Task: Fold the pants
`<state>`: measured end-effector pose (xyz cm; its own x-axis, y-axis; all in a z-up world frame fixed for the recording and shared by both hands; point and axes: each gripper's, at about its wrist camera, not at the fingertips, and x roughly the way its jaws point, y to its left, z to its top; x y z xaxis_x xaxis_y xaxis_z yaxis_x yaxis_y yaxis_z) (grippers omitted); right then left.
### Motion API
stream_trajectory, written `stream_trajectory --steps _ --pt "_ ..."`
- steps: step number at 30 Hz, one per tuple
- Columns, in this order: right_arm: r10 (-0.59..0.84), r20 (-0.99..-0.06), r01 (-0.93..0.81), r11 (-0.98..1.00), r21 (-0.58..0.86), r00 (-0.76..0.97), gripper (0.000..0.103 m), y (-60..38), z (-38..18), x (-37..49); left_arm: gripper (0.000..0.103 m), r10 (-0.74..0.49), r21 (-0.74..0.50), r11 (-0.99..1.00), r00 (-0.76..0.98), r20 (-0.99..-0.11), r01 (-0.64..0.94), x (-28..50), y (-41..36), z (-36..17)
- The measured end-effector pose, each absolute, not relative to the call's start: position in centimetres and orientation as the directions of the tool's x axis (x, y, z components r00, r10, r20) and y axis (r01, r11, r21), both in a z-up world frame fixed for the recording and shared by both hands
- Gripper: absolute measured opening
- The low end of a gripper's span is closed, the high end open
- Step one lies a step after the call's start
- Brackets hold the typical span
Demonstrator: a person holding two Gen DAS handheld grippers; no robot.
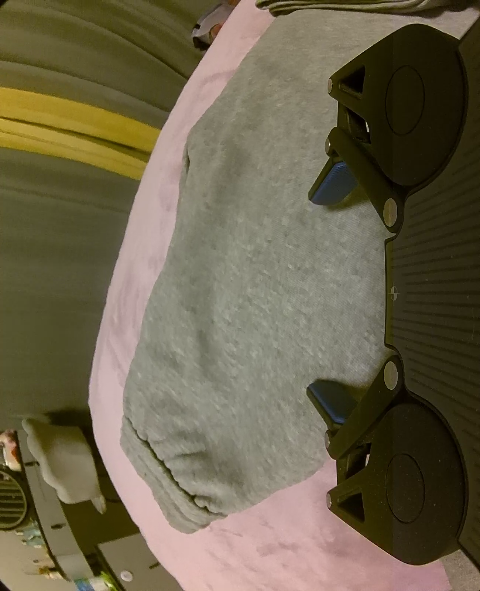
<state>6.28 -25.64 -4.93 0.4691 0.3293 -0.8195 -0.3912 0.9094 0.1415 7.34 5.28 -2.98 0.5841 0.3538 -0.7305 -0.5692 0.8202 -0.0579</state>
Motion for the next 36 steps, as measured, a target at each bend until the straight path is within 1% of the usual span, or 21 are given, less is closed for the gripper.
stream_trajectory --steps 1,2,3,6,7,8,9,12,14,15,17,18,21,24,28,30,32,33,34,35,36 --pt "0.355 -0.817 -0.37 0.91 0.189 0.455 0.03 -26.2 -4.6 6.3 0.103 0.347 -0.063 0.825 0.592 -0.727 -0.561 7.3 5.2 -2.9" --pt "0.387 -0.806 -0.347 0.906 0.242 0.447 0.048 -27.0 -4.1 6.4 0.103 0.333 -0.074 0.834 0.607 -0.722 -0.546 7.3 5.2 -2.9" --pt "0.411 -0.792 -0.326 0.902 0.282 0.451 0.07 -27.8 -3.9 6.4 0.103 0.315 -0.09 0.845 0.626 -0.713 -0.527 7.2 5.0 -2.7" --pt "0.438 -0.736 -0.257 0.899 0.355 0.516 0.096 -30.8 -2.0 5.7 0.103 0.258 -0.128 0.88 0.687 -0.679 -0.457 6.9 4.2 -2.4" --pt "0.435 -0.727 -0.234 0.9 0.368 0.532 0.099 -31.8 -1.5 5.6 0.103 0.237 -0.133 0.894 0.705 -0.668 -0.427 6.9 3.7 -2.2" --pt "0.404 -0.729 -0.198 0.913 0.356 0.552 0.099 -32.9 -1.0 5.6 0.103 0.214 -0.137 0.909 0.721 -0.659 -0.395 7.0 3.2 -2.1" --pt "0.34 -0.748 -0.151 0.938 0.311 0.57 0.099 -33.8 -0.7 5.8 0.103 0.187 -0.138 0.923 0.732 -0.655 -0.36 7.2 2.7 -2.0" --pt "0.072 -0.813 0.004 0.996 0.091 0.577 0.099 -35.8 -1.0 6.8 0.103 0.089 -0.143 0.959 0.737 -0.669 -0.246 8.4 0.2 -1.6" --pt "-0.051 -0.854 0.092 0.996 -0.004 0.517 0.099 -37.2 -2.1 7.8 0.103 0.012 -0.168 0.971 0.737 -0.676 -0.169 9.4 -1.8 -1.2" --pt "-0.075 -0.889 0.141 0.99 -0.012 0.452 0.099 -38.1 -3.2 8.5 0.103 -0.026 -0.181 0.974 0.733 -0.68 -0.133 10.1 -2.9 -1.1" --pt "-0.034 -0.927 0.211 0.976 0.049 0.374 0.099 -39.5 -4.9 9.5 0.103 -0.091 -0.21 0.974 0.712 -0.697 -0.08 11.7 -4.9 -1.1" --pt "-0.013 -0.932 0.242 0.967 0.081 0.363 0.099 -40.2 -5.3 9.7 0.103 -0.128 -0.232 0.971 0.698 -0.704 -0.057 12.6 -5.8 -1.2" --pt "-0.011 -0.908 0.27 0.956 0.114 0.42 0.099 -41.0 -4.8 9.4 0.103 -0.201 -0.289 0.957 0.66 -0.724 -0.026 15.0 -8.1 -1.8" --pt "0.0 -0.851 0.294 0.938 0.182 0.526 0.099 -42.2 -3.9 7.8 0.103 -0.25 -0.328 0.945 0.625 -0.74 -0.01 17.3 -9.4 -2.7" --pt "0.011 -0.847 0.373 0.895 0.246 0.532 0.099 -43.8 -4.2 7.6 0.102 -0.311 -0.386 0.922 0.552 -0.774 -0.021 19.9 -10.2 -5.1" --pt "0.005 -0.845 0.376 0.894 0.244 0.535 0.099 -43.6 -4.6 7.9 0.094 -0.32 -0.393 0.919 0.54 -0.778 -0.021 20.4 -10.4 -5.7" --pt "-0.009 -0.838 0.372 0.898 0.233 0.546 0.099 -43.5 -4.5 7.8 0.083 -0.301 -0.363 0.932 0.544 -0.783 -0.006 20.4 -10.8 -5.7" --pt "-0.017 -0.833 0.372 0.899 0.229 0.553 0.099 -43.4 -4.6 7.9 0.08 -0.299 -0.355 0.935 0.546 -0.783 0.003 20.3 -10.9 -5.6" --pt "-0.023 -0.83 0.373 0.9 0.225 0.557 0.099 -43.2 -4.8 8.1 0.074 -0.299 -0.352 0.936 0.545 -0.783 0.009 20.3 -10.9 -5.6" --pt "-0.028 -0.829 0.374 0.901 0.221 0.558 0.099 -43.5 -4.8 8.2 0.064 -0.294 -0.343 0.939 0.547 -0.784 0.013 20.2 -11.0 -5.5" --pt "-0.035 -0.829 0.377 0.901 0.216 0.559 0.099 -43.5 -4.9 8.3 0.06 -0.288 -0.332 0.943 0.546 -0.787 0.018 20.3 -11.1 -5.4"
